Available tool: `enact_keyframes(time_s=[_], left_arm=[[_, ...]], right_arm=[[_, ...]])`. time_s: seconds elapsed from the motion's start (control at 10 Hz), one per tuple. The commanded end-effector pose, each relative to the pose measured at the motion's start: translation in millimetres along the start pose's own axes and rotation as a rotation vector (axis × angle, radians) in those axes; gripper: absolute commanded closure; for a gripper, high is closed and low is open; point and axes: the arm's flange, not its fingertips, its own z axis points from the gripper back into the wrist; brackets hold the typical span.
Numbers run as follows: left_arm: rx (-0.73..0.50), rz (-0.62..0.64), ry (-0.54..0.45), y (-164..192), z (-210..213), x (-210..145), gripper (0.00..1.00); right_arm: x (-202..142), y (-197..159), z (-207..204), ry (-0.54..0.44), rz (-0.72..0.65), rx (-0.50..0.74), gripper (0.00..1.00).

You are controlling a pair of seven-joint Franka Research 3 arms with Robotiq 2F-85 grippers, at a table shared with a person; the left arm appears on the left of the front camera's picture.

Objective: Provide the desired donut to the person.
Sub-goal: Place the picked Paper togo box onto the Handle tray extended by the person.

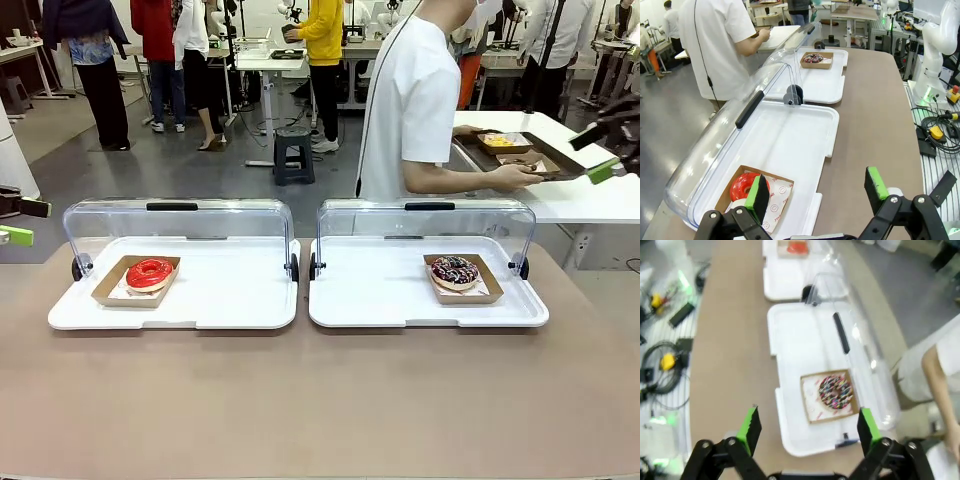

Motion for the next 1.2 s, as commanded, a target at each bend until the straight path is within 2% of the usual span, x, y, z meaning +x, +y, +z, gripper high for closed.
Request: enact_keyframes(time_s=[0.0,0.1,0.4,0.7,1.1], left_arm=[[0.0,-0.006,-0.016,-1.1,1.0,0.3,0.0],[0.0,-0.006,-0.016,-1.1,1.0,0.3,0.0],[0.0,-0.006,-0.016,-1.1,1.0,0.3,0.0],[0.0,-0.006,-0.016,-1.1,1.0,0.3,0.0],[0.0,-0.006,-0.016,-1.1,1.0,0.3,0.0]], right_arm=[[-35.5,11.5,-6.4,-0.144,0.004,-0.046,0.0],[-49.5,18.1,-7.2,-0.154,-0.021,-0.046,0.0],[-90.3,35.6,-14.3,-0.114,-0.105,0.066,0.0],[-100.4,41.6,-17.6,-0.074,-0.128,0.095,0.0],[-99.1,45.3,-20.9,-0.048,-0.126,0.027,0.0]])
